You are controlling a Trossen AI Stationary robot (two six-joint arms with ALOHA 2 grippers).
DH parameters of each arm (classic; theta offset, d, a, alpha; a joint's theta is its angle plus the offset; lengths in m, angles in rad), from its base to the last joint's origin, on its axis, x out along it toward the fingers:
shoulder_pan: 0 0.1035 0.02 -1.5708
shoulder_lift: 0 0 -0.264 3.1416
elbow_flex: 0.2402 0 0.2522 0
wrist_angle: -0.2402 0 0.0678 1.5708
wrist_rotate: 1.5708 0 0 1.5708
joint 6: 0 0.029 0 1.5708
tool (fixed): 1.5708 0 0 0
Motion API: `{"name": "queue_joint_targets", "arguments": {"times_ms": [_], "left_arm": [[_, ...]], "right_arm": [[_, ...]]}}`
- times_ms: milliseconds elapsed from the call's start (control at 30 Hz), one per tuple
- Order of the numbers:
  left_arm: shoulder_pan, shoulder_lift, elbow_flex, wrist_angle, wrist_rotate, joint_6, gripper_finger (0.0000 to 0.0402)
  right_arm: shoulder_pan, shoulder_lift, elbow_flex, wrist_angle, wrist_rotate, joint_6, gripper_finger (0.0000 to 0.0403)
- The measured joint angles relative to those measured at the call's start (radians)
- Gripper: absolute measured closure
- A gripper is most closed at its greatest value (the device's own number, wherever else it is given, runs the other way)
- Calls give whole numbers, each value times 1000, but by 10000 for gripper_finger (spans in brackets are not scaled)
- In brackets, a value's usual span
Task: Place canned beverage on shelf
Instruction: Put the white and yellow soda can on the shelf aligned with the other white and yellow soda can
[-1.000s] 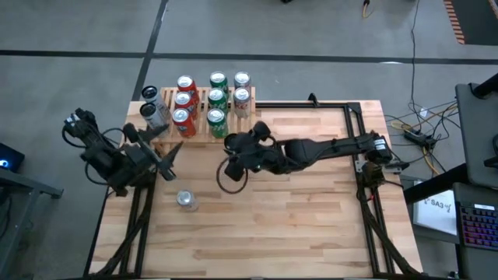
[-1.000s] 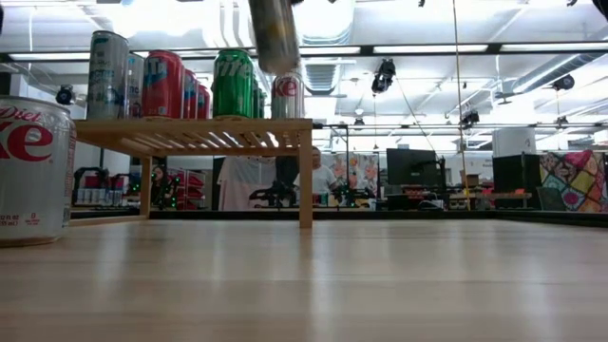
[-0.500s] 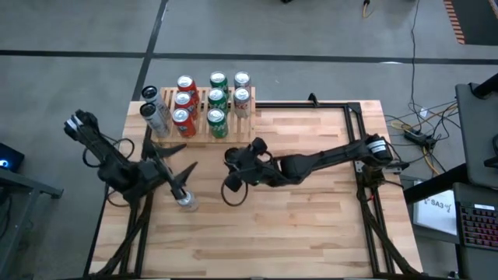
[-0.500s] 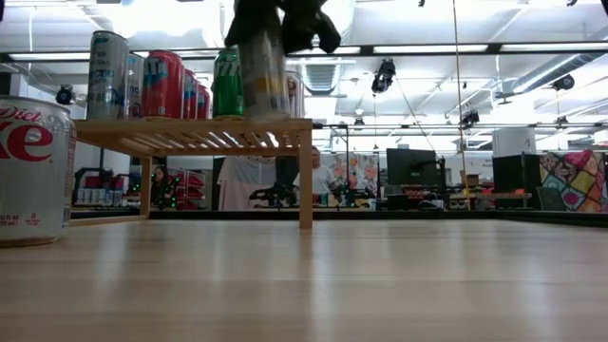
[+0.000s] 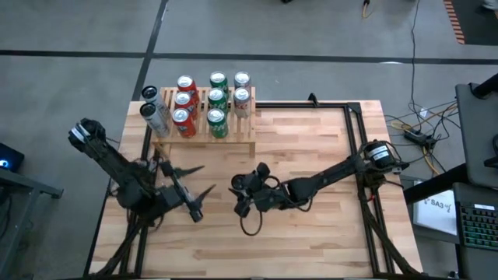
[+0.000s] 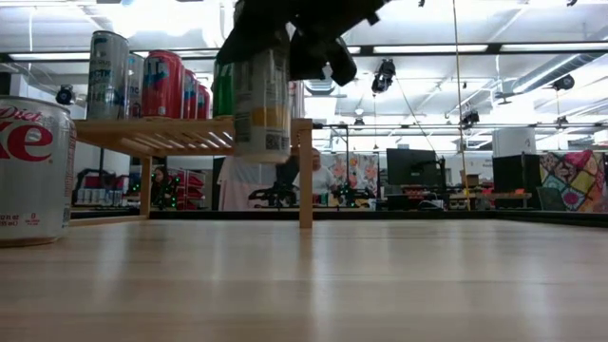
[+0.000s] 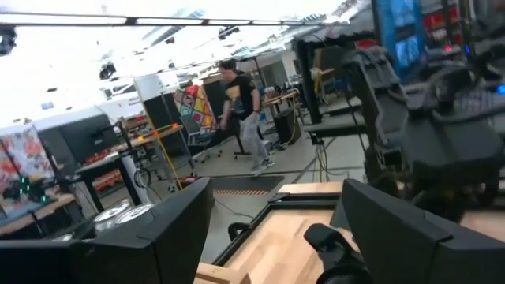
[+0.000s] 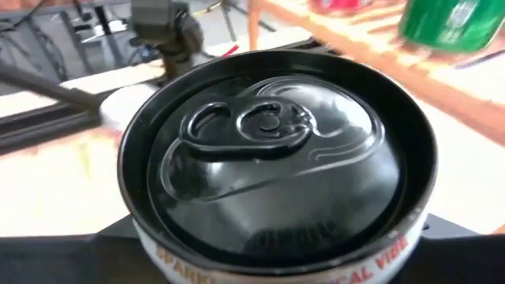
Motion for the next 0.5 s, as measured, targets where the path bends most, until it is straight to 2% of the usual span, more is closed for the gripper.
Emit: {"name": "queue_joint_targets", "arguments": {"times_ms": [167, 333, 400, 500], "left_arm": [[-14, 82, 17, -15, 1, -49, 135], [-13, 128, -21, -29, 26, -232, 135], [-9, 131, -49, -62, 87, -334, 135], [25, 115, -89, -121, 266, -501, 135]], "right_arm": [[13, 0, -19, -4, -4, 37, 169], [28, 0, -19, 10, 41, 20, 165], [36, 0, -19, 11, 38, 14, 164], [45, 0, -18, 20, 36, 2, 163]]}}
